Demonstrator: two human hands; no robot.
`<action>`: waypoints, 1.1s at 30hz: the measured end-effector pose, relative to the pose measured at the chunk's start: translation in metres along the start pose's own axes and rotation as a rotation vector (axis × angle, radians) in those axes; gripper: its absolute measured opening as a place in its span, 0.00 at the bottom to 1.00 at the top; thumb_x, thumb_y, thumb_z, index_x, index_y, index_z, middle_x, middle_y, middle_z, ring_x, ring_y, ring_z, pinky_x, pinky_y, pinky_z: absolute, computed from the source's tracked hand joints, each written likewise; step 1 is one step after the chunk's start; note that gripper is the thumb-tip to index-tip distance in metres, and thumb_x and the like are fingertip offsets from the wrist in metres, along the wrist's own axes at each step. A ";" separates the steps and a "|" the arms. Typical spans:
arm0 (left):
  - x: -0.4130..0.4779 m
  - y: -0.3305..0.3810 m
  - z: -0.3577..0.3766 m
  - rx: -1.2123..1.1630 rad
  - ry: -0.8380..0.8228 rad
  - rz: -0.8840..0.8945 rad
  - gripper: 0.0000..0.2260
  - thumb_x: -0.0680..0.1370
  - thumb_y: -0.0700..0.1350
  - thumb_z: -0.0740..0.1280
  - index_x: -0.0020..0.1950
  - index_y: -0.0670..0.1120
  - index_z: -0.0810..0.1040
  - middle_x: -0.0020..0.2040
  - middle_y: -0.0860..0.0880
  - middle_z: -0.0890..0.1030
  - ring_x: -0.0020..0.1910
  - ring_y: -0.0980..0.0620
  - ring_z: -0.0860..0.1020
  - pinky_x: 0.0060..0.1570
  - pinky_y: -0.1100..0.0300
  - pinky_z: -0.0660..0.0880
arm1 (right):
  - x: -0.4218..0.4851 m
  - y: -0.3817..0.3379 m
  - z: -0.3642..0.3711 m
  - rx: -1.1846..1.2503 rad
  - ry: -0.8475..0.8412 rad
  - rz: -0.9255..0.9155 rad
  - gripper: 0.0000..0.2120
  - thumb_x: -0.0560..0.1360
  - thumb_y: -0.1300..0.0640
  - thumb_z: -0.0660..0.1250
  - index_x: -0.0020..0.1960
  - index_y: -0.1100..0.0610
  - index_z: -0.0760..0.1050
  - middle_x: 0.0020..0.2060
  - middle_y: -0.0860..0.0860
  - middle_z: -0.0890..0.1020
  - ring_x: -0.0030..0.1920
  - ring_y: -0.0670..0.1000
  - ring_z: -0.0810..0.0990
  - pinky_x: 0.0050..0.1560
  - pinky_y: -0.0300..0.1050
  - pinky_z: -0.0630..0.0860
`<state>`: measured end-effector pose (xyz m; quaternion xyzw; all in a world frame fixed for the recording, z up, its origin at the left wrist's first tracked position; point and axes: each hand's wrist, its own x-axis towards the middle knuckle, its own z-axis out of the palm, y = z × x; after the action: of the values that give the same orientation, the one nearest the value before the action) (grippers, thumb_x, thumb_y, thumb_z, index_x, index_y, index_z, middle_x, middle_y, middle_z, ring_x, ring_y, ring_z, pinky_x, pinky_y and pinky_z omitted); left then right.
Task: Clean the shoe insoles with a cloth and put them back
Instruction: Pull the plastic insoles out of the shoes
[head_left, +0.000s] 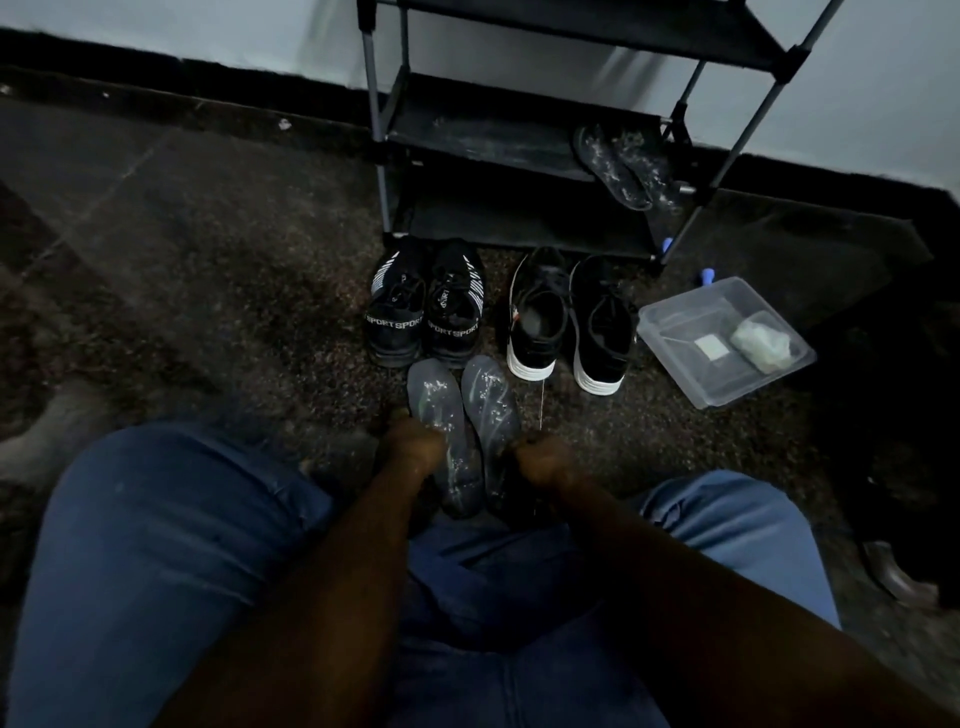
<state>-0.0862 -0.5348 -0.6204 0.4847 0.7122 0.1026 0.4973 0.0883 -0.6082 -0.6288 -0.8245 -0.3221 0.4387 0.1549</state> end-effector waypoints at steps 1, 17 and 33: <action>0.002 -0.002 0.001 0.013 -0.003 0.002 0.26 0.78 0.41 0.68 0.74 0.42 0.65 0.66 0.38 0.77 0.60 0.36 0.78 0.59 0.43 0.79 | 0.001 0.001 -0.001 -0.011 0.012 -0.017 0.17 0.82 0.53 0.63 0.63 0.62 0.81 0.61 0.62 0.82 0.62 0.62 0.80 0.64 0.51 0.76; 0.015 -0.002 0.021 -0.017 0.007 0.119 0.30 0.76 0.39 0.70 0.77 0.50 0.66 0.64 0.44 0.79 0.60 0.40 0.79 0.64 0.45 0.77 | 0.007 0.014 -0.011 0.025 0.079 -0.078 0.04 0.75 0.55 0.71 0.47 0.53 0.84 0.48 0.52 0.87 0.52 0.53 0.84 0.57 0.42 0.78; 0.020 -0.010 0.024 -0.079 -0.048 0.082 0.18 0.79 0.36 0.66 0.70 0.42 0.76 0.66 0.42 0.79 0.63 0.40 0.78 0.67 0.51 0.74 | 0.003 0.018 -0.005 -0.019 0.122 -0.117 0.10 0.75 0.52 0.75 0.38 0.45 0.77 0.48 0.51 0.87 0.51 0.53 0.85 0.51 0.38 0.75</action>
<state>-0.0737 -0.5322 -0.6505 0.4959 0.6749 0.1395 0.5283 0.1004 -0.6196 -0.6378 -0.8309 -0.3640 0.3747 0.1917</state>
